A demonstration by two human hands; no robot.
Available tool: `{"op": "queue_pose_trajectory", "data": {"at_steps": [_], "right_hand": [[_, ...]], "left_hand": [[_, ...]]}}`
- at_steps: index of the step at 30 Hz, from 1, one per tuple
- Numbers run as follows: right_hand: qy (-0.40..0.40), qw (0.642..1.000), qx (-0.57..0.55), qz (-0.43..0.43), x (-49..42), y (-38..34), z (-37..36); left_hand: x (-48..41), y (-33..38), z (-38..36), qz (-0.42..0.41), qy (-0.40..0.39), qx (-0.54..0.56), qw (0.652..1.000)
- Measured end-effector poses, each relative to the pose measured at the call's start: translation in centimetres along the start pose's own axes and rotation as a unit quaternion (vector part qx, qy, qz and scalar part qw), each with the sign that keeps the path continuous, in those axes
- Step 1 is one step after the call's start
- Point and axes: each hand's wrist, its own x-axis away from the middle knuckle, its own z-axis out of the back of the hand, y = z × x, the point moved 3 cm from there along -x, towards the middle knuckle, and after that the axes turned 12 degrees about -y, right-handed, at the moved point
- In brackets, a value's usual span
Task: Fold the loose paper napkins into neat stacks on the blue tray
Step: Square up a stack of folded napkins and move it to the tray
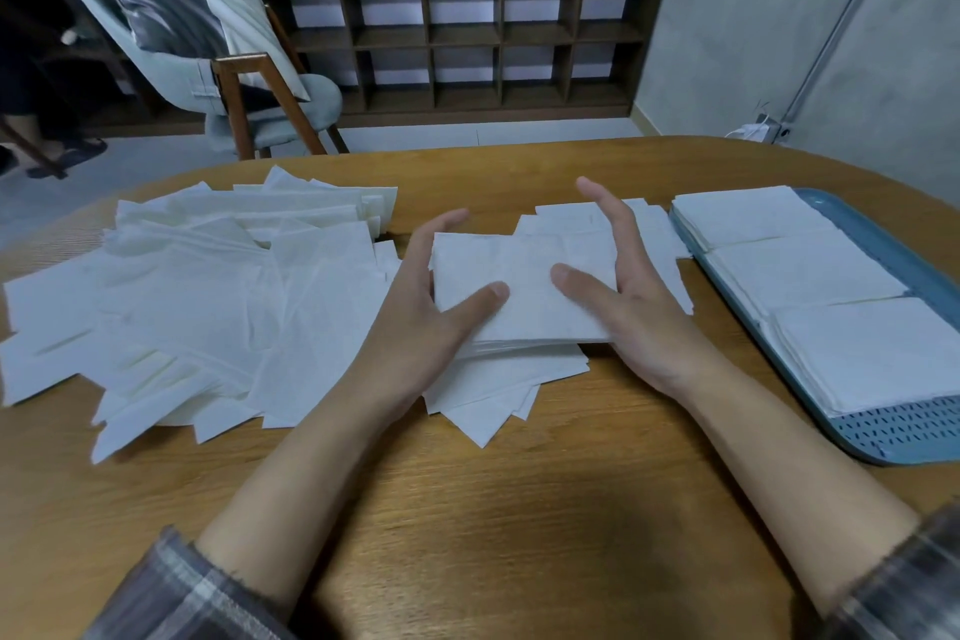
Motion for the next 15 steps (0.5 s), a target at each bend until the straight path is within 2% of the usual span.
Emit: {"op": "queue_pose_trajectory", "data": {"at_steps": [3, 5, 7, 11, 15], "right_hand": [[-0.05, 0.989, -0.141, -0.004, 0.2, 0.0, -0.3], [-0.086, 0.983, -0.164, -0.011, 0.3, -0.2, -0.3], [-0.09, 0.985, -0.144, -0.01, 0.3, -0.1, -0.2], [0.002, 1.0, 0.01, 0.017, 0.2, 0.2, 0.6], [0.138, 0.99, 0.031, 0.021, 0.2, 0.6, 2.4]], "left_hand": [[-0.1, -0.4, 0.6, -0.021, 0.03, -0.044, 0.998], [-0.1, -0.3, 0.8, -0.027, 0.039, -0.059, 0.997], [-0.1, -0.3, 0.8, -0.038, 0.028, -0.067, 0.997], [-0.2, -0.2, 0.0, -0.054, -0.02, -0.069, 0.996], [-0.2, -0.3, -0.3, -0.093, -0.007, -0.24, 0.966]]}}
